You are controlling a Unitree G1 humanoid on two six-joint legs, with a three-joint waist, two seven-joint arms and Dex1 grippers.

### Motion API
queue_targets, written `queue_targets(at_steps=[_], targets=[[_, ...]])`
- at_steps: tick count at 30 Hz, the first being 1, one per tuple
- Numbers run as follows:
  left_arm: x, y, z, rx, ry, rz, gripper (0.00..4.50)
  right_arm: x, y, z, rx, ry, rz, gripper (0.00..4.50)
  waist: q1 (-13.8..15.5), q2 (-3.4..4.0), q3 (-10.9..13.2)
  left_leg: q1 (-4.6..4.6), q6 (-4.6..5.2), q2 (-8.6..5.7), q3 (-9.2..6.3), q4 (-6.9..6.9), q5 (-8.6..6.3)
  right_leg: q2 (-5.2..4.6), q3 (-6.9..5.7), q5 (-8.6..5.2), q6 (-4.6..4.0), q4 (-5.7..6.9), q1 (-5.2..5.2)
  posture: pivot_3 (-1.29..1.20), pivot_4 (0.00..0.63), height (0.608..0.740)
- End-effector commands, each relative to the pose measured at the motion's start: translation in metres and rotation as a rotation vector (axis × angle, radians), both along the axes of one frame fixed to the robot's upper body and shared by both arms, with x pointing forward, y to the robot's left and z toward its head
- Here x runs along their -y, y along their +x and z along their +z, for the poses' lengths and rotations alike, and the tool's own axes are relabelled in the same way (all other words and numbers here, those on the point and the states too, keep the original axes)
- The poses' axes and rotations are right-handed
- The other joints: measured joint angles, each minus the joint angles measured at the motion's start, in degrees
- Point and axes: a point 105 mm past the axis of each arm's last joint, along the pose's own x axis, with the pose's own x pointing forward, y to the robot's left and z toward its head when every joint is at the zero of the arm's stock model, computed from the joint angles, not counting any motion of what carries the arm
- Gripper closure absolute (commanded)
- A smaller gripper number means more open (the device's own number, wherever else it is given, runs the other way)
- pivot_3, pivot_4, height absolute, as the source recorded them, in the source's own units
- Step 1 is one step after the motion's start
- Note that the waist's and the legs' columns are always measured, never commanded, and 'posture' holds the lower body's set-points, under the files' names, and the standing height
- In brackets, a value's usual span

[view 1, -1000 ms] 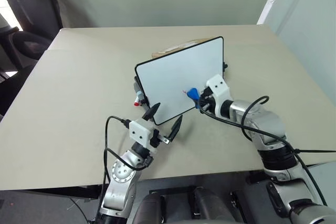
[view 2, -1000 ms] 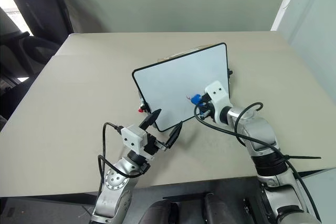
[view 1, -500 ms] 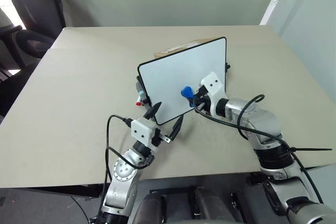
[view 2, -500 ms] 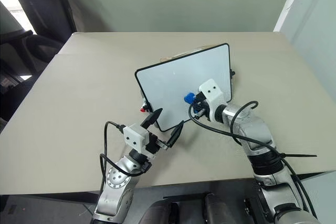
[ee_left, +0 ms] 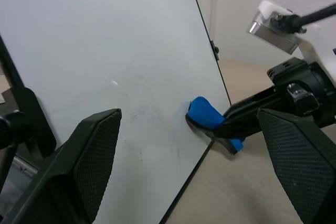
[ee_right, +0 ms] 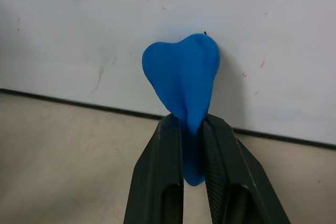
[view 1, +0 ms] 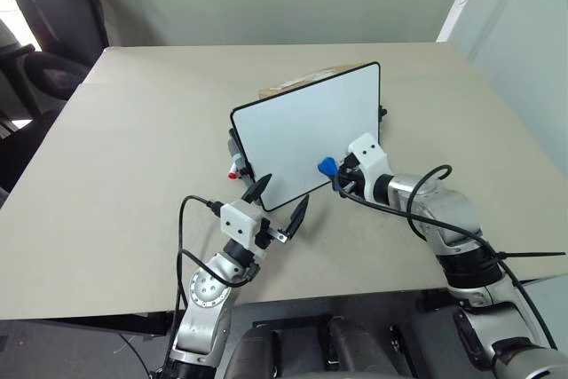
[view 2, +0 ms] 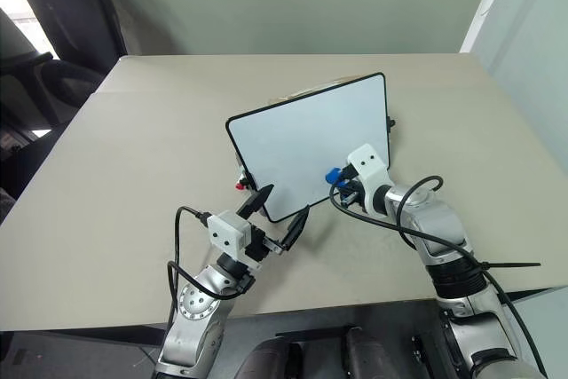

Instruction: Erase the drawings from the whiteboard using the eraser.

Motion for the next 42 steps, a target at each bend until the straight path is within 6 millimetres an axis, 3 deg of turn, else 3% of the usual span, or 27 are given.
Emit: queue_targets(at_steps=[1,6,13,20,23,25,31,34,39,42], targets=[[0.002,-0.003,0.010,0.039,-0.009,-0.013,0.00,-0.011,0.002,0.047,0.160,0.060,0.039,4.14,-0.1,0.00,0.0,0.00,0.00,0.00,0.00,0.00,0.00,0.00,0.00,0.00,0.00,0.01,-0.01,0.00,0.150,0.740],[0.000,-0.004,0.010,0.038,-0.009,-0.011,0.00,-0.011,0.008,0.071,0.233,0.080,0.033,4.14,-0.1,0.00,0.0,0.00,0.00,0.00,0.00,-0.03,0.00,0.00,0.00,-0.02,-0.03,0.01,-0.03,0.00,0.150,0.740],[0.000,-0.006,0.011,0.039,-0.013,-0.014,0.00,0.007,0.014,0.072,0.252,0.064,-0.040,4.14,0.2,0.00,0.0,-0.04,0.09,0.00,0.00,-0.01,-0.08,0.00,0.00,0.00,-0.27,0.00,-0.02,0.00,0.150,0.740],[-0.002,-0.008,0.011,0.036,-0.006,-0.014,0.00,0.060,0.005,0.071,0.237,0.076,-0.161,4.14,0.7,0.00,0.0,-0.06,0.14,0.00,0.00,-0.01,-0.11,-0.01,0.01,-0.02,-0.40,-0.01,0.05,0.00,0.150,0.740],[-0.001,-0.008,0.010,0.034,-0.002,-0.014,0.00,0.095,-0.007,0.050,0.161,0.023,-0.238,4.14,1.0,-0.01,0.0,-0.02,0.14,0.00,-0.01,-0.01,-0.12,-0.01,0.00,-0.25,-0.24,0.02,0.10,0.00,0.150,0.740],[0.000,-0.007,0.009,0.032,0.000,-0.014,0.00,0.106,-0.013,0.037,0.121,-0.010,-0.257,4.14,1.0,0.00,0.0,-0.01,0.15,0.00,-0.01,-0.02,-0.15,-0.01,0.01,-0.29,-0.23,0.02,0.13,0.00,0.150,0.740],[0.004,-0.006,0.007,0.028,0.005,-0.028,0.00,0.090,-0.024,0.020,0.075,-0.048,-0.177,4.14,0.2,0.00,0.0,0.11,0.05,0.00,0.06,-0.03,-0.17,0.01,0.00,-0.49,0.13,0.05,0.10,0.00,0.150,0.740],[0.007,-0.006,0.006,0.028,0.006,-0.032,0.00,0.097,-0.018,0.010,0.049,-0.053,-0.229,4.14,0.2,0.00,0.0,0.15,0.07,0.00,0.03,-0.05,-0.18,0.01,0.00,-0.45,0.18,0.06,0.16,0.00,0.150,0.740],[0.005,-0.006,0.006,0.028,0.006,-0.025,0.00,0.080,-0.019,0.025,0.092,-0.008,-0.155,4.14,0.5,0.00,0.0,0.16,0.13,0.00,0.02,0.05,-0.19,0.00,0.01,-0.37,0.30,0.03,0.25,0.00,0.150,0.740],[0.007,-0.006,0.006,0.028,0.002,-0.028,0.00,0.081,-0.015,0.011,0.028,-0.057,-0.175,4.14,0.5,0.00,0.0,0.16,0.13,0.00,0.03,0.04,-0.19,0.00,0.01,-0.37,0.29,0.03,0.24,0.00,0.150,0.740]])
